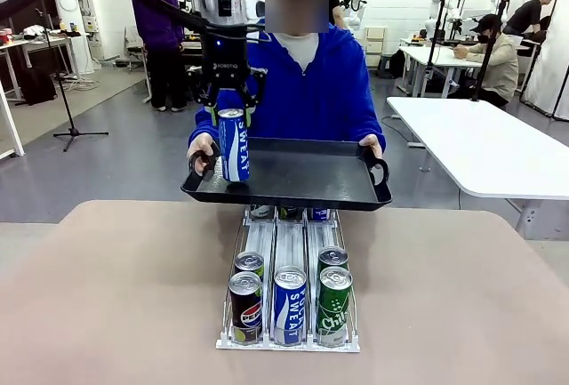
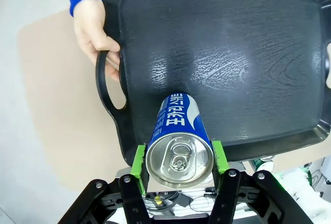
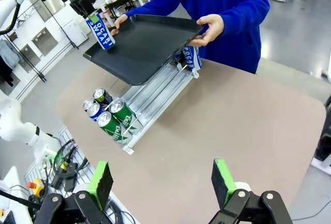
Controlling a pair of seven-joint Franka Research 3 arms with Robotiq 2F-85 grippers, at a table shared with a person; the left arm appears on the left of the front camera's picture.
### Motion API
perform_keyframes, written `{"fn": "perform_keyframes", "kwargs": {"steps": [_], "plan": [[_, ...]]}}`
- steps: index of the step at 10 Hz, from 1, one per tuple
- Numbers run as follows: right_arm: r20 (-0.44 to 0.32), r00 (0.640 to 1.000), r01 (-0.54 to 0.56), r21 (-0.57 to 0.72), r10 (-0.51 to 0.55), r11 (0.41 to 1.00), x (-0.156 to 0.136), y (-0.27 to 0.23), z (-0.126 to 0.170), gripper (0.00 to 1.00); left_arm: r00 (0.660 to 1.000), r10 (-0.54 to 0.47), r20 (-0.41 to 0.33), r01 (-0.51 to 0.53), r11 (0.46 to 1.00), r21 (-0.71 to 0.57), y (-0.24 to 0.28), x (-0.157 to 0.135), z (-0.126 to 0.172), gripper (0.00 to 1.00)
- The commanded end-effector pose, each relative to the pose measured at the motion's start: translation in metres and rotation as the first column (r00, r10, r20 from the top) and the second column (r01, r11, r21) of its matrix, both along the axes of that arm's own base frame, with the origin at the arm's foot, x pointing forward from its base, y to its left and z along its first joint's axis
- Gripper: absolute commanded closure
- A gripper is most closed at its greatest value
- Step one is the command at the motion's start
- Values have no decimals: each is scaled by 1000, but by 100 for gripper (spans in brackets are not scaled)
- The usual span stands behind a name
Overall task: Retrieve and hand over the desired beverage to the person.
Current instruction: Place the picked can on the Handle tray extended by the person.
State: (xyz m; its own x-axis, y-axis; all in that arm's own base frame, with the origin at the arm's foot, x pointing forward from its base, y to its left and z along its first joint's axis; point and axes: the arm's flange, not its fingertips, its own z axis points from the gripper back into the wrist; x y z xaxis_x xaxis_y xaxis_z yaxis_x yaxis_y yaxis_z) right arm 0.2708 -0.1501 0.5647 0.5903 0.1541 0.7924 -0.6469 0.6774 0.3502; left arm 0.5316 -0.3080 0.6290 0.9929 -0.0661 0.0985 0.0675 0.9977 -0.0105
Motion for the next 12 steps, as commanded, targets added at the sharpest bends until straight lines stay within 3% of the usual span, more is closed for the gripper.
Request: {"fn": "perform_keyframes", "kwargs": {"steps": [1,3,4,12], "plan": [[25,1000,-18,26,17,1000,3,-1,3,0,1000,-14,-19,15,999,38,-7,9,4,42],[25,1000,-18,26,17,1000,3,-1,3,0,1000,-12,-24,13,999,42,-9,12,2,42],[25,1000,-18,26,17,1000,3,-1,3,0,1000,-13,-24,14,999,37,-9,13,3,2],[25,1000,-18,26,17,1000,3,-1,3,0,999,-43,-18,44,997,66,1,2,12,0]]}}
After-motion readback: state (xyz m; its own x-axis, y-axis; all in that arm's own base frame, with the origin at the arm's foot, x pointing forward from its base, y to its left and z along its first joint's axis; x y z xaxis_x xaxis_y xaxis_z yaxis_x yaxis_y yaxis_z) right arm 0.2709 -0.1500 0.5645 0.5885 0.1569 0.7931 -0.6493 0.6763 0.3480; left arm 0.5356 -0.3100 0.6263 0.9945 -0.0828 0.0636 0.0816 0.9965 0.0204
